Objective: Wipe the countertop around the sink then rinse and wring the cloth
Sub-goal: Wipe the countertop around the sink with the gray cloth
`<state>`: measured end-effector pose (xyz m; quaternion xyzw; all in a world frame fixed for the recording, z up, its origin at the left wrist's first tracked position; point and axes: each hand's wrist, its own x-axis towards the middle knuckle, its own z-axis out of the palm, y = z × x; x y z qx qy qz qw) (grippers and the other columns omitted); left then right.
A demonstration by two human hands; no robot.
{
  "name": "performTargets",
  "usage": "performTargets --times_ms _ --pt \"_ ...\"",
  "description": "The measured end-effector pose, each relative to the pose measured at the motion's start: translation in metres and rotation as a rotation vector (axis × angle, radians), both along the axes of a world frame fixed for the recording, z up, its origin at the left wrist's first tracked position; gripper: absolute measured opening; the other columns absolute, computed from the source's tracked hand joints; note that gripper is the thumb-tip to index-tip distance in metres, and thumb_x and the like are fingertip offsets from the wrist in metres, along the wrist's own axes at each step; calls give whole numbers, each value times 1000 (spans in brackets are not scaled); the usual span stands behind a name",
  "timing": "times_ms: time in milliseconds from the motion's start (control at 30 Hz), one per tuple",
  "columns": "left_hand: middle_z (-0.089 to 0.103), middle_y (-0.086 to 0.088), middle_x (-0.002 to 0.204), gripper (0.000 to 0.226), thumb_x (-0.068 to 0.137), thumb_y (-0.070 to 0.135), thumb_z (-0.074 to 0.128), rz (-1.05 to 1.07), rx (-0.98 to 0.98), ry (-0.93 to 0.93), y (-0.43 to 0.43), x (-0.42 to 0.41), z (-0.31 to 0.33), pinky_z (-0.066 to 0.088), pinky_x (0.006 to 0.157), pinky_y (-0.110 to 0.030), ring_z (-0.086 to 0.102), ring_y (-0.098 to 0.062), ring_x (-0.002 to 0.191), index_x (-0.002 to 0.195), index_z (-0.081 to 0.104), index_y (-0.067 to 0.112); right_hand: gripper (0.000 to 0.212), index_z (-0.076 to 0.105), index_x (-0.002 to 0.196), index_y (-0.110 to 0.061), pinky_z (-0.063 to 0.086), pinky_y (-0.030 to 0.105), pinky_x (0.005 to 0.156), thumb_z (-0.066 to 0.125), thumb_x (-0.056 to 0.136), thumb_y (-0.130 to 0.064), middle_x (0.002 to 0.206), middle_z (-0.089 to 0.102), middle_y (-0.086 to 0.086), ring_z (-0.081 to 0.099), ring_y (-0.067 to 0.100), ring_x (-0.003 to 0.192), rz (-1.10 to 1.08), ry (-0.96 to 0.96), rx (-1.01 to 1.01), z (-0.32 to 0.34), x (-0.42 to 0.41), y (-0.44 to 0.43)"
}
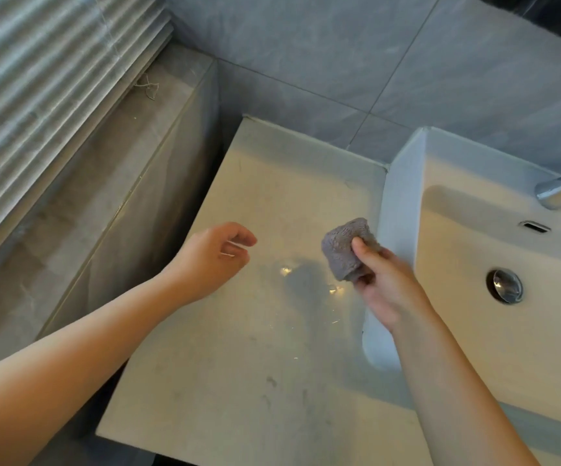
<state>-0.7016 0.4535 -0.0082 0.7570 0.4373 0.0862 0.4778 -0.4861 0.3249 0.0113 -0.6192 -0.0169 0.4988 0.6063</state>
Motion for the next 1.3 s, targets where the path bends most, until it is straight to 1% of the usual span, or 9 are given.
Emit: performTargets --times_ms 133,300,400,600,833,1033,1167,1233,1300 --pt "58 2 114 24 91 17 56 -152 222 211 -1 -16 -36 47 88 -28 58 -16 105 115 59 18 27 61 109 -14 50 32 83 68 85 -25 102 66 0 62 18 95 125 -946 -324 -27 17 -2" --pt "61 1 110 23 89 17 55 -205 340 191 -10 -27 -63 47 89 -32 56 -20 104 112 61 16 24 54 106 -2 35 33 74 63 88 -14 103 58 16 52 34 95 219 -1402 -591 -62 9 0" --pt "60 4 109 21 89 18 55 -218 359 163 -10 -34 -70 49 88 -32 56 -17 102 109 61 18 25 48 107 0 39 38 76 61 87 -8 108 56 21 53 39 98 223 -1413 -638 -76 4 0" --pt "60 5 109 19 90 18 56 -245 355 111 -8 -40 -77 50 86 -33 56 -15 100 107 62 18 55 33 145 -15 43 39 88 54 95 -24 127 49 19 54 37 108 286 -1351 -712 -86 4 2" --pt "62 -2 114 24 90 17 58 -253 428 112 -3 -42 -80 42 93 -25 55 -20 107 112 63 11 18 62 105 -2 40 34 69 60 89 -9 105 52 17 56 36 86 218 -1404 -704 -107 -8 -12" --pt "59 -7 124 31 88 16 61 -274 455 171 -3 -47 -87 29 101 -24 51 -25 118 118 61 7 24 67 103 -10 39 25 66 64 81 0 99 55 2 57 21 85 159 -1315 -545 -111 -62 -43" --pt "59 -9 122 29 87 15 63 -289 461 162 -5 -53 -91 34 100 -30 52 -28 116 115 63 6 11 66 93 -21 35 8 64 69 84 -16 86 54 -6 54 6 80 183 -1086 -375 -93 -74 -57" --pt "60 -10 122 28 87 15 64 -293 460 154 -5 -55 -92 38 100 -34 53 -29 115 113 64 6 9 62 88 -20 37 13 64 67 85 -26 86 57 0 55 11 81 81 -1101 -357 -87 -66 -60" --pt "59 -10 123 27 88 15 63 -291 454 147 -6 -57 -93 39 100 -35 53 -29 115 113 65 7 26 58 86 -14 38 24 63 61 83 -40 85 60 9 56 22 80 -11 -1130 -385 -86 -52 -56"
